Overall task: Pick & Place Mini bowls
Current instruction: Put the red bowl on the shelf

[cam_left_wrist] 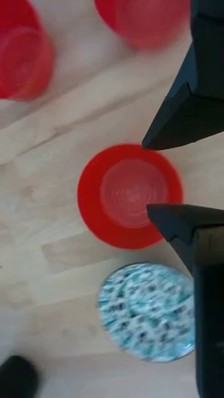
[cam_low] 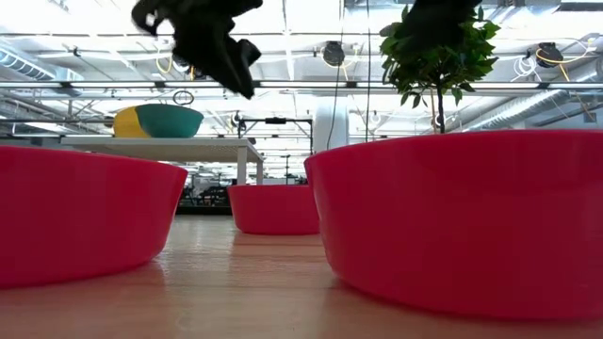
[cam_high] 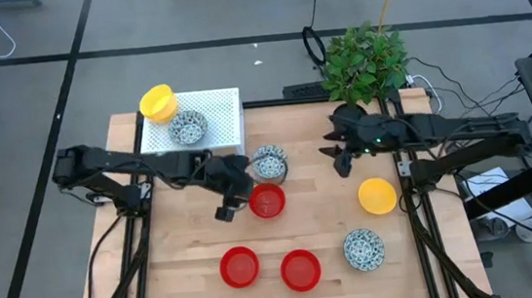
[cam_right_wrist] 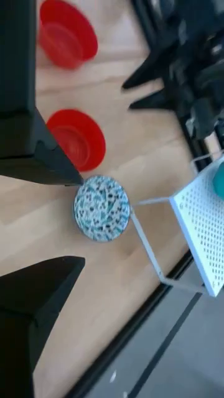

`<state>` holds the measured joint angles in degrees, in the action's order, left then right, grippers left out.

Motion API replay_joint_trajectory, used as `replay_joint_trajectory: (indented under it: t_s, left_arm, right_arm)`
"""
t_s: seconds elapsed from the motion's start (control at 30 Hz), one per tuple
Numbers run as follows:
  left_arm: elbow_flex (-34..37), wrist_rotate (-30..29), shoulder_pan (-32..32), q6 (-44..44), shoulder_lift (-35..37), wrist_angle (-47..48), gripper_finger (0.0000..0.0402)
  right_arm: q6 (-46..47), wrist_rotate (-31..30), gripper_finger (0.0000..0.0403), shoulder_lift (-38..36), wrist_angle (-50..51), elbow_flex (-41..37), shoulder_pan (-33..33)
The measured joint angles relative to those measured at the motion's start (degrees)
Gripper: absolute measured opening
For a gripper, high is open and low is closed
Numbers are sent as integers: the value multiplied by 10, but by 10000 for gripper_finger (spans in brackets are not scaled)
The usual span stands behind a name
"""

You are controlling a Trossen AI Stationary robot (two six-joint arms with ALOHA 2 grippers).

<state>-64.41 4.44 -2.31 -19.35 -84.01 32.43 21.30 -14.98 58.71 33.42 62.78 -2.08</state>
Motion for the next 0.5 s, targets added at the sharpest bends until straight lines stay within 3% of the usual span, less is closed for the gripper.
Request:
replay_joint_trajectory:
  t_s: [0.13, 0.37, 0.5]
  left_arm:
    - [47, -48, -34, -51, 0, -59, 154]
    - [63, -51, -72, -58, -37, -72, 154]
    - [61, -51, -76, -58, -84, -90, 154]
  right_arm:
    - [22, 0, 184, -41, -71, -70, 18]
    - [64, 1, 185, -81, -230, -188, 32]
    - [70, 0, 185, -86, -255, -214, 33]
